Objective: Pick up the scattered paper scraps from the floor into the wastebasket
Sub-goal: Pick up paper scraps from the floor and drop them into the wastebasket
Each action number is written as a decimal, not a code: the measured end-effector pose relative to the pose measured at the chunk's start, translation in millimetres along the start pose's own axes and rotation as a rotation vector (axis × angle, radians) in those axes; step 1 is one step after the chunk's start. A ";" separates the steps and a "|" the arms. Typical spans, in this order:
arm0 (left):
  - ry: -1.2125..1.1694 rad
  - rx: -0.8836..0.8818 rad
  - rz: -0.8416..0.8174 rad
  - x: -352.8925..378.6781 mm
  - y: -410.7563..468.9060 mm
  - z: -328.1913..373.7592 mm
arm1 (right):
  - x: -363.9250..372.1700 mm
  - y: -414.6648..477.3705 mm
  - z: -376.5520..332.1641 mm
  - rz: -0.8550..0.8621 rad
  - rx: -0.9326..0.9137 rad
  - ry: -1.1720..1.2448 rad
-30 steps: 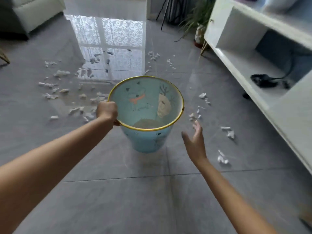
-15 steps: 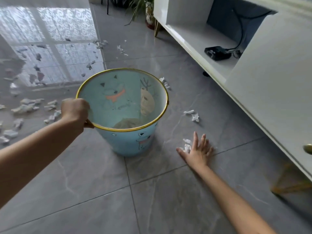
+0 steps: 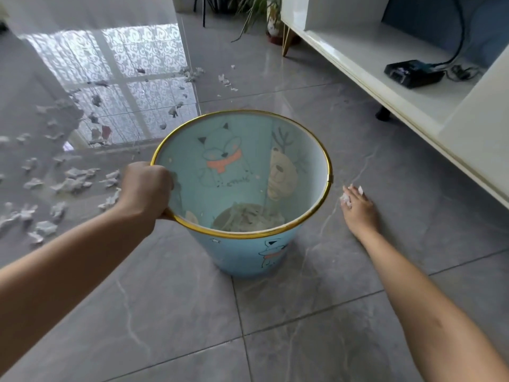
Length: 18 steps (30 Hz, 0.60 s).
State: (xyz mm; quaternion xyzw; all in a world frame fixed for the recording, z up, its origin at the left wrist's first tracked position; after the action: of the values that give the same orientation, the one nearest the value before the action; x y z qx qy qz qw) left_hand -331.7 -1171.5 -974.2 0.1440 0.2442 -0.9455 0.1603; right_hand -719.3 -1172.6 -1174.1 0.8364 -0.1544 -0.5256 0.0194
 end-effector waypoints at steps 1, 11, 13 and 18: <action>0.007 0.010 -0.002 -0.1 1.0 0.0 | -1.8 -7.0 -4.1 0.073 -0.029 0.049; 0.095 -0.035 -0.008 -5.6 3.6 -2.0 | -52.4 -6.9 -72.7 0.701 0.561 1.231; 0.137 -0.008 0.009 -2.5 5.9 0.1 | -83.8 -5.5 -105.4 0.692 0.474 1.334; 0.260 -0.044 -0.073 4.3 -7.9 3.4 | -137.4 -34.4 -177.6 0.675 0.101 1.145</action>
State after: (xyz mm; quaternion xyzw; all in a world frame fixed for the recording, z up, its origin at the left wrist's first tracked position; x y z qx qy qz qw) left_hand -339.2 -1167.7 -969.5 0.2528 0.2885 -0.9185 0.0957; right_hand -608.9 -1124.7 -981.5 0.8891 -0.3975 0.0442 0.2226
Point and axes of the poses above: each hand's wrist, its own y-axis towards the middle knuckle, its own x-axis out of the palm, z = x × y, the point moved 2 cm from there along y, towards the middle knuckle, and after that the axes turned 14 degrees about -x, right-handed, at the moved point
